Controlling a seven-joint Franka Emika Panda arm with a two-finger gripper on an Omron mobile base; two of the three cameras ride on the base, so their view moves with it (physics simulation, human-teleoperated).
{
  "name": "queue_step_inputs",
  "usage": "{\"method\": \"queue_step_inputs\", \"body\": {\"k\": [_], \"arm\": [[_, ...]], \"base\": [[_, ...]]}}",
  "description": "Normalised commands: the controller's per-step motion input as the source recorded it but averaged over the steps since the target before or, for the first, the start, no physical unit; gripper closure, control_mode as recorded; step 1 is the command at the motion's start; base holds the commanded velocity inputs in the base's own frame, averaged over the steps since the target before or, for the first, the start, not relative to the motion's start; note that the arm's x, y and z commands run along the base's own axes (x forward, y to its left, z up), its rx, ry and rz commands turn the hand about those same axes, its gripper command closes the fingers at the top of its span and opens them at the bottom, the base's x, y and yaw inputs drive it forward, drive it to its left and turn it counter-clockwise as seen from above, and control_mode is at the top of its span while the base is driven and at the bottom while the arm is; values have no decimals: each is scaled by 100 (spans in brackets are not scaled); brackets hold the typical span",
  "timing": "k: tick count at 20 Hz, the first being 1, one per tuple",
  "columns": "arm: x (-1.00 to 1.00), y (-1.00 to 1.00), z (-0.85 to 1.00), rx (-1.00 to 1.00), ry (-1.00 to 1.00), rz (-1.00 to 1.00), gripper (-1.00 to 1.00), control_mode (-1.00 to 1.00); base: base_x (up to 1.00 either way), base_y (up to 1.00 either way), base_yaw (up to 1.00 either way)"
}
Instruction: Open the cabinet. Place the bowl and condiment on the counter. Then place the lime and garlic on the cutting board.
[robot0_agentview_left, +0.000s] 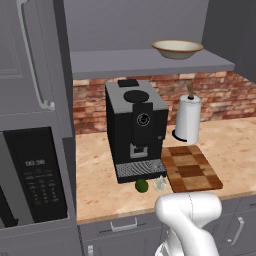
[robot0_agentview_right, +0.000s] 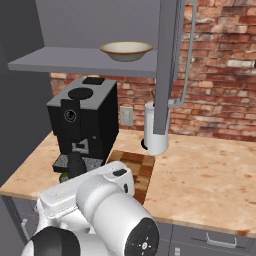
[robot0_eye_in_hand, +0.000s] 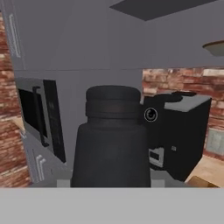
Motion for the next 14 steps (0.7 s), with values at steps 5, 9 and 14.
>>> {"method": "queue_step_inputs", "body": {"k": [5, 9, 14], "arm": [[0, -35, -21, 4, -6, 0, 100, -100], [0, -15, -16, 0, -5, 0, 100, -100], [2, -2, -9, 0, -4, 0, 100, -100]], "base": [[0, 0, 0], [0, 0, 0], [0, 0, 0]]}}
